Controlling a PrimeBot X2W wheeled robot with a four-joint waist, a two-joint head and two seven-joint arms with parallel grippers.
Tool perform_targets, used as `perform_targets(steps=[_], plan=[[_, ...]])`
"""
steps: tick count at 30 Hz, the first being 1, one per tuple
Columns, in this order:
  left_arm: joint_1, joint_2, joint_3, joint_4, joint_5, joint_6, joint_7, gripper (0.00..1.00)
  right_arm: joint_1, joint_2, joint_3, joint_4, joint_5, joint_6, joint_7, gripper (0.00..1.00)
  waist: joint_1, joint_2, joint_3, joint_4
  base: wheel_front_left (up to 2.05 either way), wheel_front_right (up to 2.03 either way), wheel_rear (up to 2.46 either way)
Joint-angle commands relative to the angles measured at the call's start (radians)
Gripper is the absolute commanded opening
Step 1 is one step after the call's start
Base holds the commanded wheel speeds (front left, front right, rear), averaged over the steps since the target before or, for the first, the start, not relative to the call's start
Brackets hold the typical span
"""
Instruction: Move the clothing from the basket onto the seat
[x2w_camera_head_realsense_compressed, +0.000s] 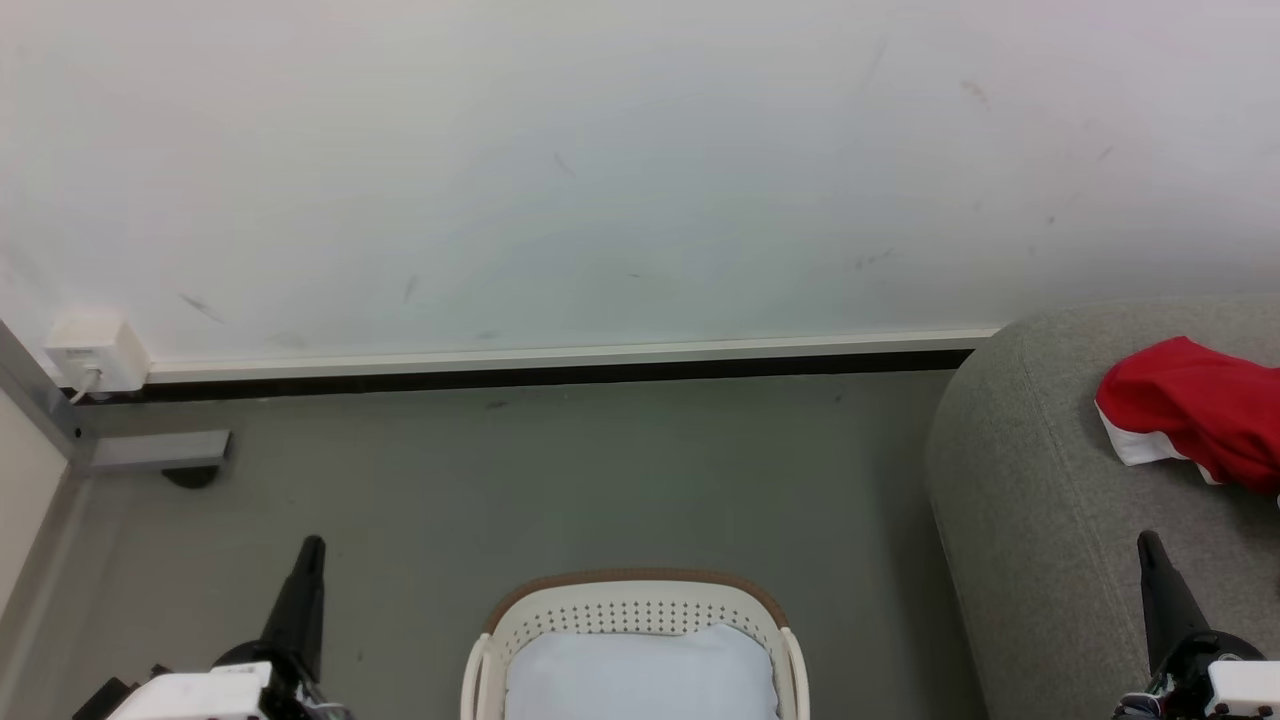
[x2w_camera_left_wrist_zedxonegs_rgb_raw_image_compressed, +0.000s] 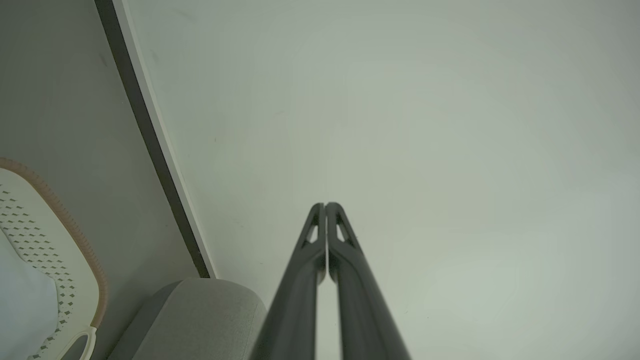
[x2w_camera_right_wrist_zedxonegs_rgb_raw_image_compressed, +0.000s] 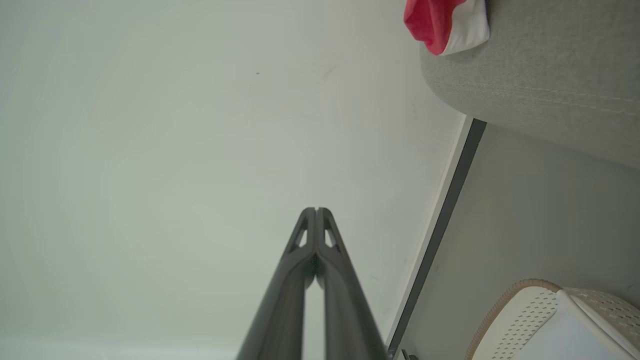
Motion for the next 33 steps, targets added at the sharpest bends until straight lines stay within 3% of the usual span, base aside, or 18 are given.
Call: perform_targets(steps=[1, 33], plan=[[-0.009, 0.002, 0.001, 0.000, -0.014, -0.002, 0.003, 0.00, -0.012, 0.000, -0.005, 0.002, -0.005, -0.002, 0.003, 0.00, 0.0000, -0.0001, 0.000, 0.000, 0.00, 0.00, 0.00], [-0.009, 0.002, 0.001, 0.000, -0.014, -0.002, 0.003, 0.00, -0.012, 0.002, -0.006, 0.003, -0.008, -0.002, 0.004, 0.00, 0.0000, -0.0001, 0.000, 0.000, 0.00, 0.00, 0.00]])
